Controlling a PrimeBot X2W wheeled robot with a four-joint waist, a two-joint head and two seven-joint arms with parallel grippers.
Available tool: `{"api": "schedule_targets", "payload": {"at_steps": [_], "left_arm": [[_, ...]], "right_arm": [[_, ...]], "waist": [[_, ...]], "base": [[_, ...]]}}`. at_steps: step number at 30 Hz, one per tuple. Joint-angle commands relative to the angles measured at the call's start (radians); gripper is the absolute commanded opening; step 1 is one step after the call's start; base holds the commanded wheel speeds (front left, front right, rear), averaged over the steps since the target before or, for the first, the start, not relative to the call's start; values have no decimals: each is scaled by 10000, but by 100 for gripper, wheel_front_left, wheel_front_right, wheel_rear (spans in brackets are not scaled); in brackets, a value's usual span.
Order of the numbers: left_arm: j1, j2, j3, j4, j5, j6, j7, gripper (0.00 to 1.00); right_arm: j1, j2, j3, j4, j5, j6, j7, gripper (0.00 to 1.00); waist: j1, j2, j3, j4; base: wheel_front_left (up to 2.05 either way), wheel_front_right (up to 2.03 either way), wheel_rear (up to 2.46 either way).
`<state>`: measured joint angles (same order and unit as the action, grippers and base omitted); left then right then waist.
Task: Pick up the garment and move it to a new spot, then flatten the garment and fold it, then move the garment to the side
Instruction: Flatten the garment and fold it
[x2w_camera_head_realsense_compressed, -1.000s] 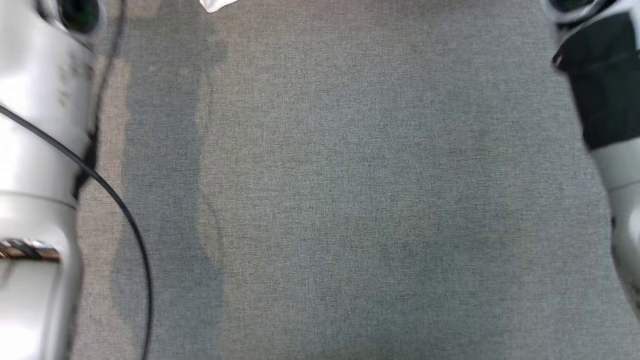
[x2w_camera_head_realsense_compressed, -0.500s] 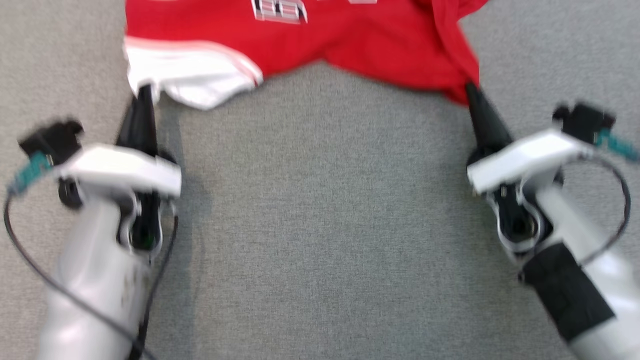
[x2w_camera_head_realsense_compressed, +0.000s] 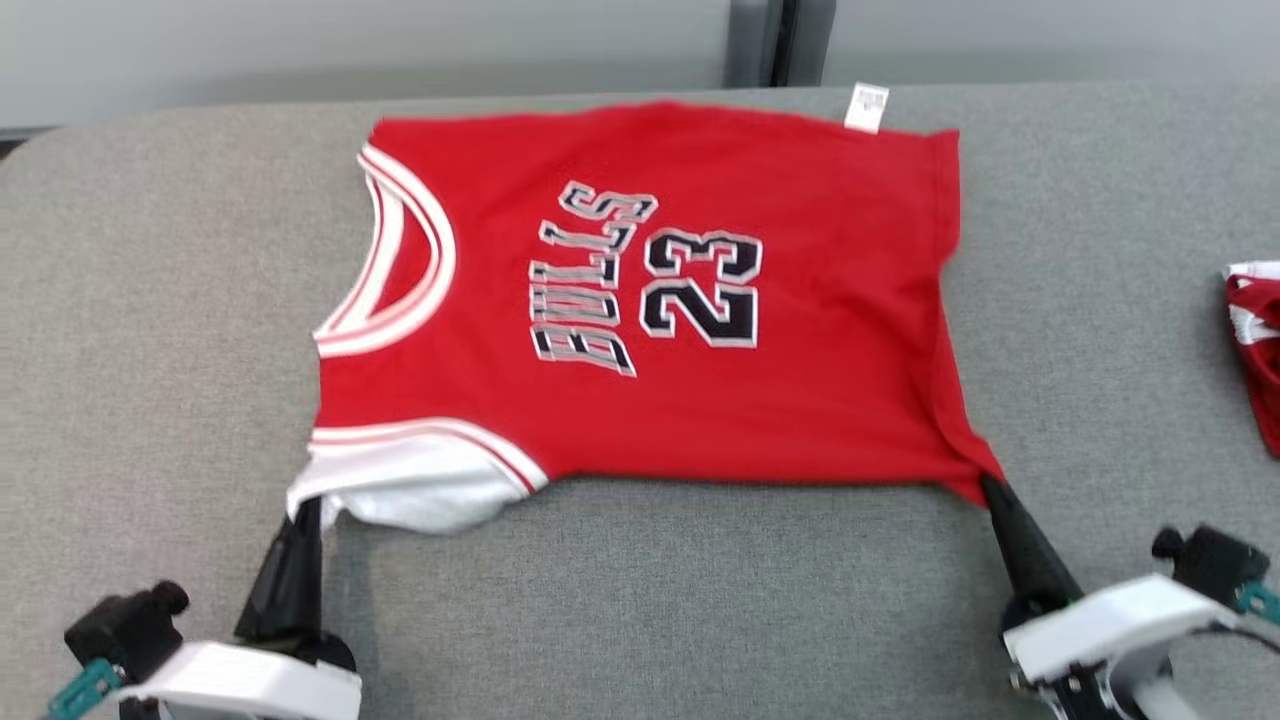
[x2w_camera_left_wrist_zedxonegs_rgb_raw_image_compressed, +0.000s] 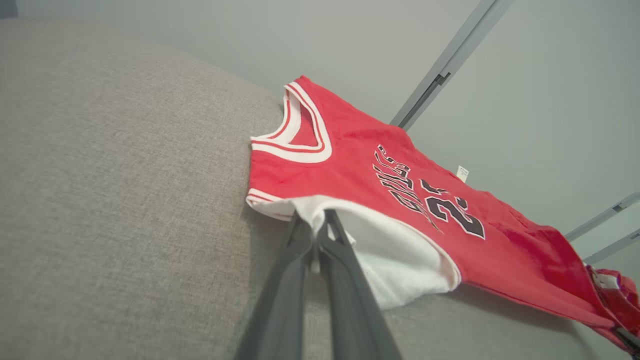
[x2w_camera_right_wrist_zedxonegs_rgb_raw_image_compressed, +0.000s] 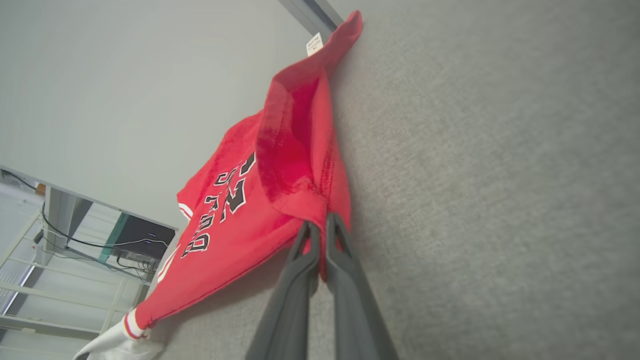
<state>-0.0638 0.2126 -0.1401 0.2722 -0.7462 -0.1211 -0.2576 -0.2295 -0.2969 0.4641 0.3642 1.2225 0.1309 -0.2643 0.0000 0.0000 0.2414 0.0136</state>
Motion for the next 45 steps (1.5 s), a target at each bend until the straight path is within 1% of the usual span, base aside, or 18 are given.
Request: {"api": "schedule_targets", "payload": {"at_steps": [1,12,16,20,25,29,31,33,34,39,42,45], "left_arm": [[375,88,-31,-407,41,163,175,0],[3550,386,26,-3308,-115,1675,1487,0],[4393,505,121,-4187,-167,2058,1771,0],[4654,493,134,-4711,-153,2279,1901,0],[4624,532,179,-4920,-172,2363,1959,0],[4141,584,129,-4918,-158,2287,2022,0],[3793,632,90,-4922,-126,2225,2093,0],[3251,695,57,-4936,-112,2134,2177,0],[3251,695,57,-4936,-112,2134,2177,0],[1846,928,18,-4917,-140,1960,2601,0],[975,1085,-6,-4691,-89,1823,2752,0],[182,1081,4,-4347,-177,1707,2812,0]], "right_arm": [[445,-167,-99,-129,-149,-2,20,0],[3064,-489,-584,-678,-560,-2,166,0],[3907,-454,-908,-872,-617,-2,424,0],[4352,-356,-1323,-1124,-807,-2,722,0],[4489,-53,-1744,-1483,-899,-2,1200,0],[4369,191,-2028,-1827,-950,-2,1563,0],[4190,384,-2216,-2083,-742,-2,1773,0],[3989,533,-2415,-2313,-595,-2,2003,0],[3989,533,-2415,-2313,-595,-2,2003,0],[3177,799,-2852,-2853,-319,-1,2659,0],[2633,877,-3106,-2992,-478,-1,2959,0],[2100,932,-3289,-2985,-735,-1,3200,0]], "waist": [[0,0,-342,59],[0,0,-1411,300],[0,0,-1777,392],[0,0,-1916,429],[0,0,-1844,319],[0,0,-1567,280],[0,0,-1293,262],[0,0,-985,247],[0,0,-985,247],[0,0,-27,95],[0,0,440,72],[0,0,804,64]], "base": [[0,0,0],[0,0,0],[0,0,0],[0,0,0],[0,0,0],[0,0,0],[0,0,0],[0,0,0],[0,0,0],[0,0,0],[0,0,0],[0,0,0]]}}
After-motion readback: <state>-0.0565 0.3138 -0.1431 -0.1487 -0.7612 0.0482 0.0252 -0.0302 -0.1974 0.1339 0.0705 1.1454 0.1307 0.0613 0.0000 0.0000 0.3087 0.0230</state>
